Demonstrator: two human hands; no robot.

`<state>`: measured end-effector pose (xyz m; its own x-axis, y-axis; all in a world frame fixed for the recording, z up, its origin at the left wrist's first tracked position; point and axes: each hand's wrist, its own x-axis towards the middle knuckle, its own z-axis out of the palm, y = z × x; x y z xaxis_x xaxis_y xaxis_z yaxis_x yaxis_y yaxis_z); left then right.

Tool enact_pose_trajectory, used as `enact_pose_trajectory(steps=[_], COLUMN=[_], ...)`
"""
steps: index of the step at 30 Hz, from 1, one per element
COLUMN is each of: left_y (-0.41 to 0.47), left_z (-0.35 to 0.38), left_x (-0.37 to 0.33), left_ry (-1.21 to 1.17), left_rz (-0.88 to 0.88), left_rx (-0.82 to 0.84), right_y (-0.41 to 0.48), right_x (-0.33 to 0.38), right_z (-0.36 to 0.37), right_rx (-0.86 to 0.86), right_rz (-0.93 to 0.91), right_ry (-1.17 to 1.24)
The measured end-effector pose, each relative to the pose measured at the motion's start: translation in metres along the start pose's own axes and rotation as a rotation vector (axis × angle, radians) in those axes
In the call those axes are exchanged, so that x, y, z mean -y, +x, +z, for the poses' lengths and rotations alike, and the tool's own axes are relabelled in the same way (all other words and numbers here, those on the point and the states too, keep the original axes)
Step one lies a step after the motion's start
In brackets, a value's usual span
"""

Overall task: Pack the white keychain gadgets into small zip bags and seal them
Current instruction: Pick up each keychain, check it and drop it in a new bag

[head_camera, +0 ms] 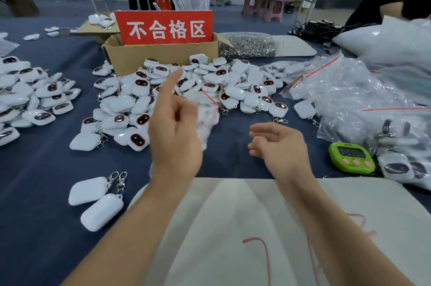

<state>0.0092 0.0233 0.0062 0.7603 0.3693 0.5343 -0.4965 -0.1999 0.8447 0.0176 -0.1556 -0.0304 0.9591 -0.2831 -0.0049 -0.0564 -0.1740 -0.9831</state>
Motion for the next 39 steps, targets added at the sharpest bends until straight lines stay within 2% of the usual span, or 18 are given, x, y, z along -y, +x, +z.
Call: enact_pose_trajectory(steps=[4,6,8,10,13,15,16,19,22,25,29,31,33,35,37,39], left_y=[0.033,0.037,0.028,0.011,-0.015,-0.029,-0.035,-0.041,-0.037,-0.036,-0.032,-0.032,-0.032,-0.034,-0.036,-0.038], left_z=[-0.024,-0.026,-0.024,-0.019,-0.001,0.012,0.017,0.018,0.013,0.011,0.009,0.008,0.011,0.016,0.019,0.020], left_x=[-0.017,-0.024,-0.023,-0.019,-0.009,-0.001,0.003,0.015,0.015,0.016,0.016,0.015,0.015,0.014,0.010,0.005], left_ry=[-0.063,0.020,0.146,0.309,0.539,0.627,0.660,0.670,0.587,0.568,0.483,0.502,0.658,0.749,0.671,0.538], left_rz=[0.148,0.236,0.285,0.294,0.210,0.092,0.027,-0.070,-0.163,-0.146,-0.100,-0.071,-0.001,0.104,0.168,0.171], left_rx=[-0.201,-0.222,-0.196,-0.092,0.244,0.415,0.475,0.599,0.644,0.681,0.746,0.720,0.615,0.492,0.428,0.459], right_y=[0.005,0.010,0.017,0.025,0.036,0.045,0.048,0.048,0.046,0.041,0.029,0.020,0.010,-0.002,-0.011,-0.016], right_x=[-0.003,-0.001,0.000,0.001,0.004,0.006,0.007,0.008,0.006,0.005,-0.002,-0.005,-0.007,-0.004,0.005,0.014], right_z=[0.011,0.018,0.026,0.037,0.050,0.049,0.048,0.047,0.048,0.037,0.011,-0.006,-0.022,-0.033,-0.036,-0.034], right_rx=[-0.021,0.014,0.122,0.275,0.413,0.477,0.492,0.448,0.274,0.127,0.094,0.010,-0.081,-0.067,-0.012,0.062], right_rz=[-0.122,-0.232,-0.383,-0.532,-0.670,-0.709,-0.704,-0.579,-0.489,-0.437,-0.340,-0.267,-0.175,-0.078,0.001,0.036], right_ry=[-0.162,-0.301,-0.503,-0.641,-0.924,-1.092,-1.087,-0.854,-0.775,-0.803,-0.728,-0.564,-0.366,-0.137,0.055,0.136])
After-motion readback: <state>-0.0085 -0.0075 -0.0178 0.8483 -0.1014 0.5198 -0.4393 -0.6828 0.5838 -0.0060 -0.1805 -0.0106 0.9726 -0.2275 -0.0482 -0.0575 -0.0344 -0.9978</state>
